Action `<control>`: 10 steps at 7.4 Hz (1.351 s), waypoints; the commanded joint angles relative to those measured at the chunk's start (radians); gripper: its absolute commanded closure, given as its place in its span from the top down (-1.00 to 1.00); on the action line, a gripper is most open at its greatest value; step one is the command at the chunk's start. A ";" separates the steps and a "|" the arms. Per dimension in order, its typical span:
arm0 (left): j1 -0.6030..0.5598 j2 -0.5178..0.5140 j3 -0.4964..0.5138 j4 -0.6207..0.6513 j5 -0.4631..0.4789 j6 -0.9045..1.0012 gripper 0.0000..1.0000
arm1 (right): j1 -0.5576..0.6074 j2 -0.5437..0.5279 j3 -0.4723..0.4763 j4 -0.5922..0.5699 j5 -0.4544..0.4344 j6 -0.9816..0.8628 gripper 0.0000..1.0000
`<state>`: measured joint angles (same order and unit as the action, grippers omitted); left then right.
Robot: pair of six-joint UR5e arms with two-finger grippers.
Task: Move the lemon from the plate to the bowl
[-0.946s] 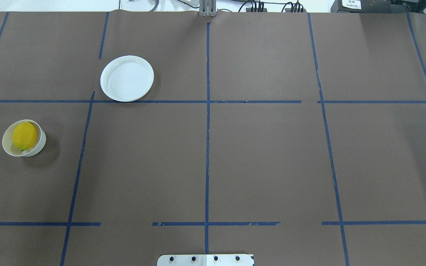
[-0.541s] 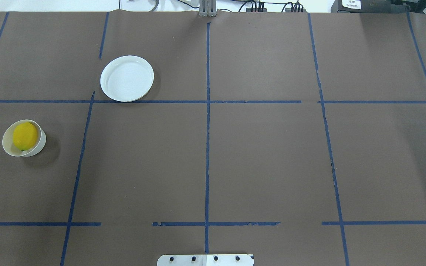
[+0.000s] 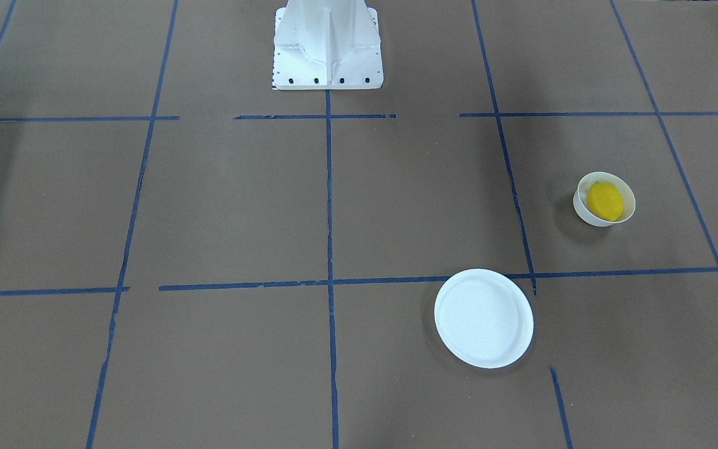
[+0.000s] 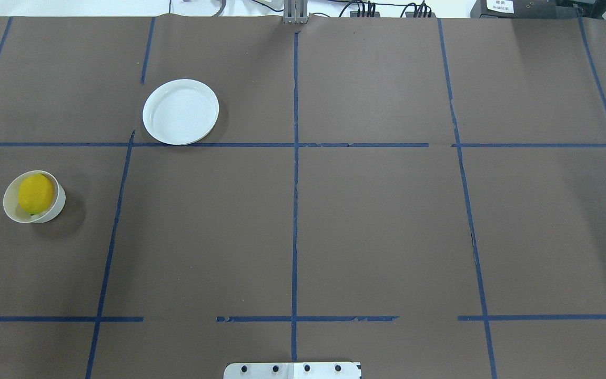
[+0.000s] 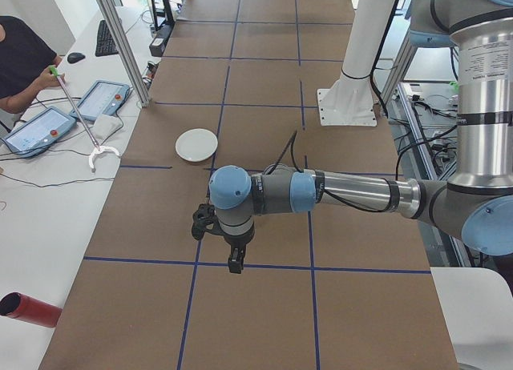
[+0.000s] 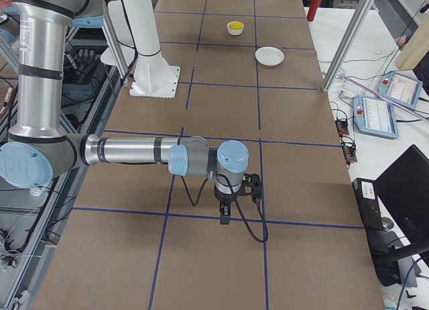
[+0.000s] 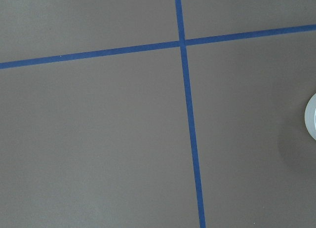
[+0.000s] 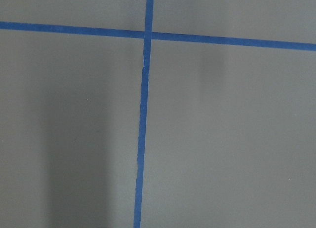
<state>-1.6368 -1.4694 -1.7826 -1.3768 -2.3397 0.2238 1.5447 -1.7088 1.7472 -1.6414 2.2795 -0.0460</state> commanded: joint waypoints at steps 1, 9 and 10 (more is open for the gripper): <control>0.000 0.000 0.002 -0.001 -0.001 -0.003 1.00 | 0.000 0.000 0.000 0.000 0.000 0.000 1.00; 0.000 0.009 0.006 0.001 -0.020 -0.070 1.00 | 0.000 0.000 0.000 0.000 0.000 0.000 1.00; 0.000 0.009 0.006 0.001 -0.020 -0.070 1.00 | 0.000 0.000 0.000 0.000 0.000 0.000 1.00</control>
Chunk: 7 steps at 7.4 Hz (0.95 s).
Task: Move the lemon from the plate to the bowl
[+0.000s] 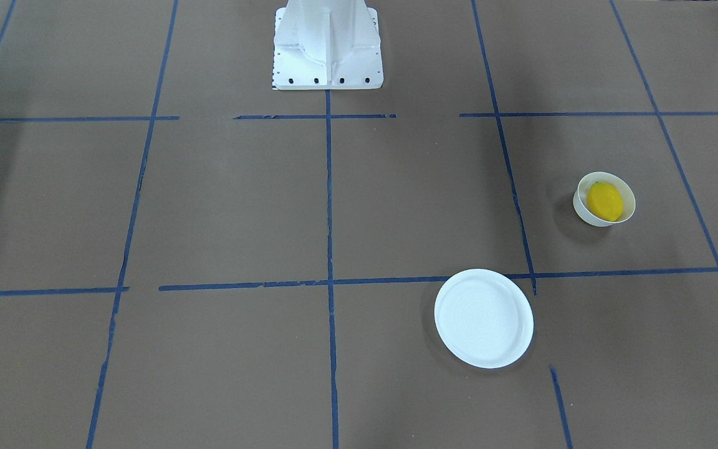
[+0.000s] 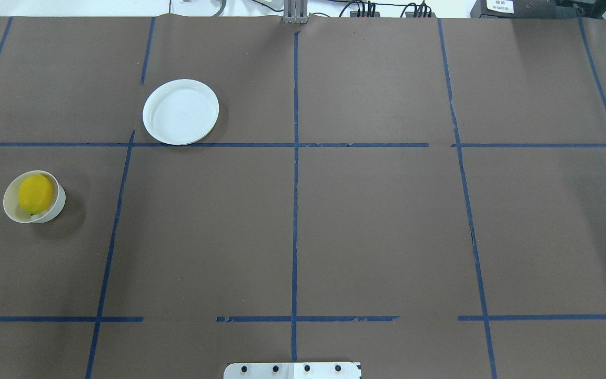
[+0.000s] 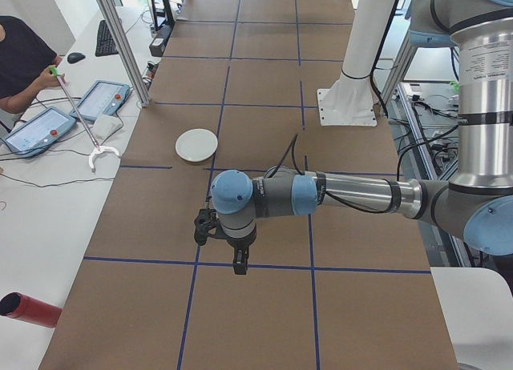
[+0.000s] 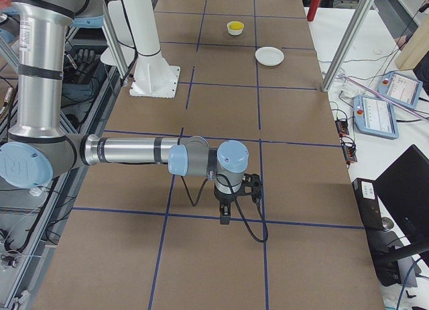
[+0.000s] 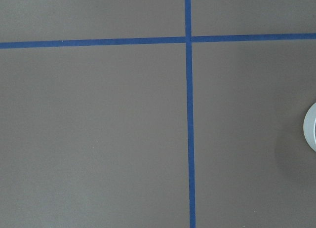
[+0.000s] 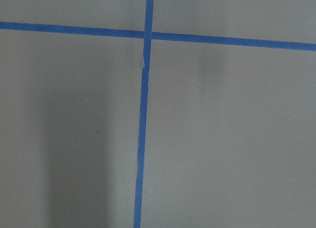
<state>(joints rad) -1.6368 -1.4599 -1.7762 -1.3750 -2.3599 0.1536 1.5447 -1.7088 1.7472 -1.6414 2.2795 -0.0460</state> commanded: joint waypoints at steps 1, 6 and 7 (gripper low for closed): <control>0.000 0.000 0.000 -0.001 0.001 0.000 1.00 | 0.000 0.000 0.000 0.000 0.000 0.000 1.00; -0.002 -0.002 -0.019 0.001 -0.004 0.000 1.00 | 0.000 0.000 0.000 0.000 0.000 0.000 1.00; 0.000 -0.005 -0.020 -0.001 -0.007 0.000 1.00 | 0.000 0.000 0.000 0.000 0.000 0.000 1.00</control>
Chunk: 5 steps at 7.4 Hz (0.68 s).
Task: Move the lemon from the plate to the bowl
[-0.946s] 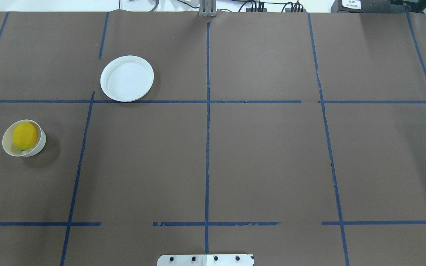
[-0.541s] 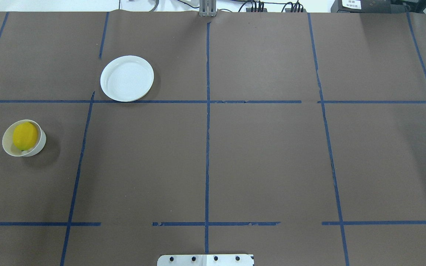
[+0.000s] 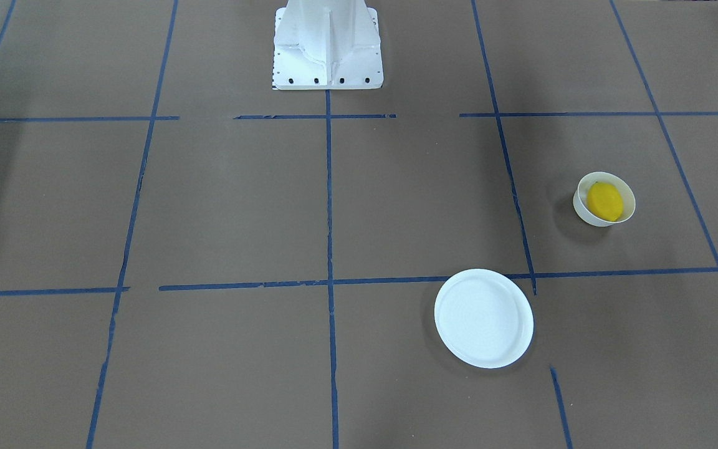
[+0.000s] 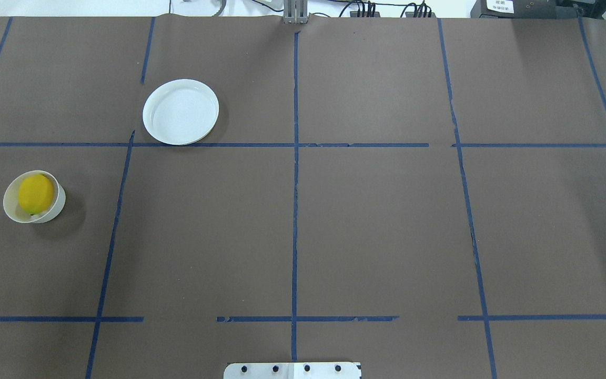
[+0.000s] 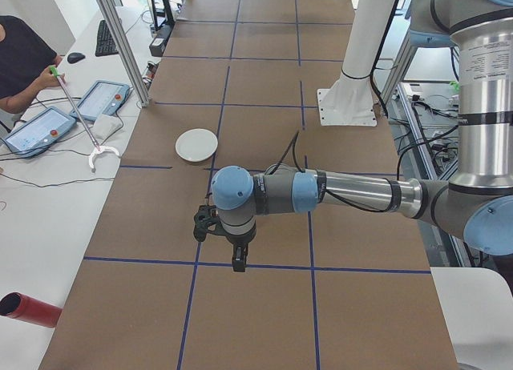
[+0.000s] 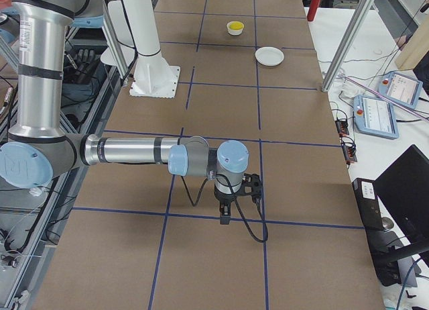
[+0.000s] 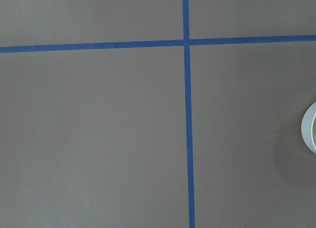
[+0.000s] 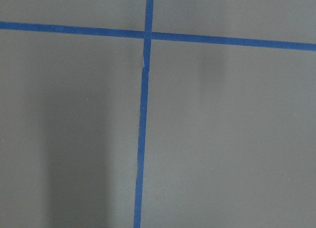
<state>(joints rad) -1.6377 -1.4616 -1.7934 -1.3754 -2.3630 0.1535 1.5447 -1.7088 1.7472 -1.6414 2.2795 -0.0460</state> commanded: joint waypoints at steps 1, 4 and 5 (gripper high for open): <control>0.001 -0.009 -0.001 -0.002 -0.004 0.000 1.00 | 0.000 0.000 0.000 0.000 0.000 0.000 1.00; 0.001 -0.043 -0.004 0.003 0.005 -0.002 1.00 | 0.000 0.000 0.000 0.000 0.000 0.000 1.00; 0.001 -0.045 -0.006 0.003 0.005 -0.002 1.00 | 0.000 0.000 0.000 0.000 0.000 0.000 1.00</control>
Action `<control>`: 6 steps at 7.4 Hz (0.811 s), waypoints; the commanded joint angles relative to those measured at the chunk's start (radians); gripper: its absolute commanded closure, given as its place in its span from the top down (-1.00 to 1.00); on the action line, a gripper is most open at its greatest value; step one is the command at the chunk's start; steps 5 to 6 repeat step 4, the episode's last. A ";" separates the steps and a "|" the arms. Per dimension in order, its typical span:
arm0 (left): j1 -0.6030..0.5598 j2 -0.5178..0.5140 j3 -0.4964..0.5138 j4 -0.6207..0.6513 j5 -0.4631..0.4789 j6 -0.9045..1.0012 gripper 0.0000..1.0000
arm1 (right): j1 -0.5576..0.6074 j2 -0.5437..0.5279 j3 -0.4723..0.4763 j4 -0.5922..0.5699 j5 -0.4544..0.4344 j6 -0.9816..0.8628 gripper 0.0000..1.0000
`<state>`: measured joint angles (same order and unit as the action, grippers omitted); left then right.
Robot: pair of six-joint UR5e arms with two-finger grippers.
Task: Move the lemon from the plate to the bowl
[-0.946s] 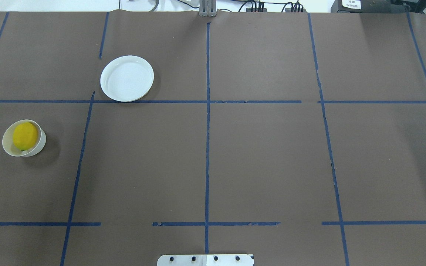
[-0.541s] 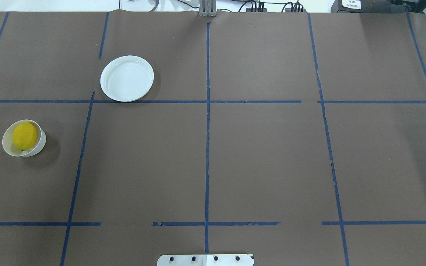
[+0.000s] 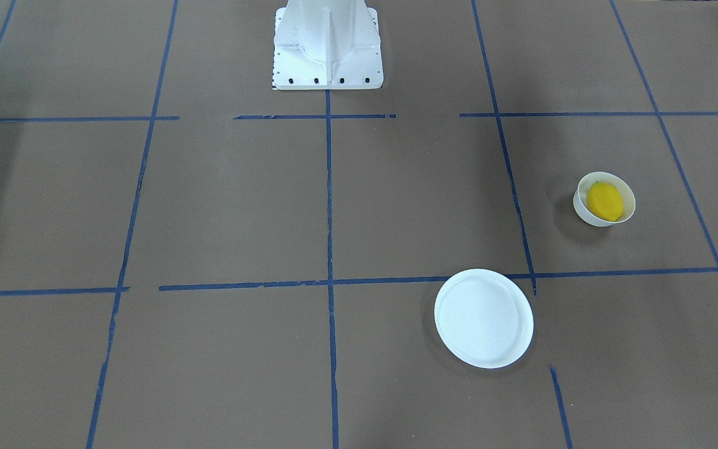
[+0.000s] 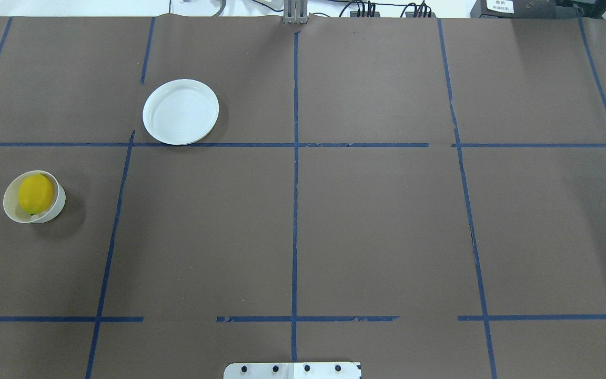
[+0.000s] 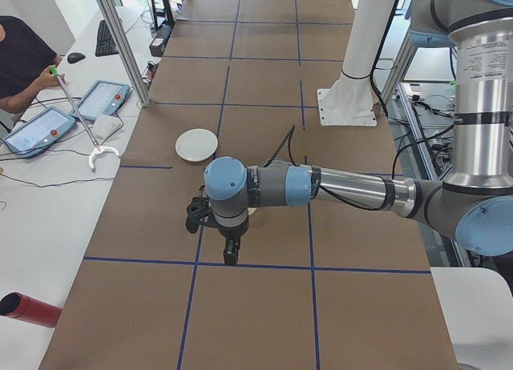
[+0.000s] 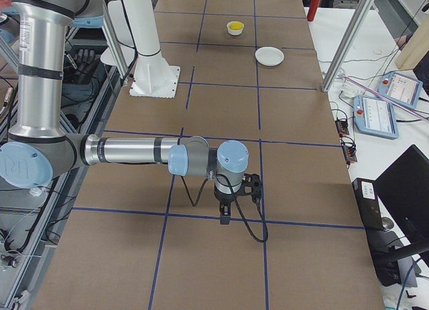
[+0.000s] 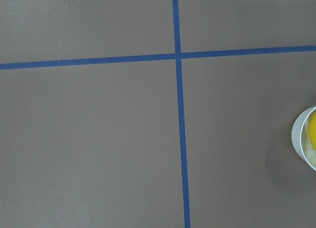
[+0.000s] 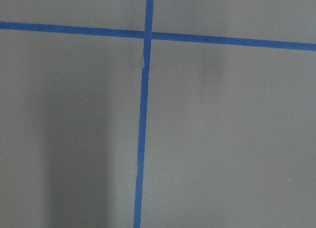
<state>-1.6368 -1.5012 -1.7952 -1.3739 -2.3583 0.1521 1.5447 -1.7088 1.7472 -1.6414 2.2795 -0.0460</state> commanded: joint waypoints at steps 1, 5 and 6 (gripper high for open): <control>0.000 -0.011 -0.003 0.001 0.002 0.000 1.00 | 0.000 0.000 0.000 0.000 0.000 0.000 1.00; 0.000 -0.025 -0.006 0.003 0.001 0.000 1.00 | 0.000 0.000 0.000 0.000 0.000 0.000 1.00; 0.000 -0.025 -0.006 0.003 0.001 0.000 1.00 | 0.000 0.000 0.000 0.000 0.000 0.000 1.00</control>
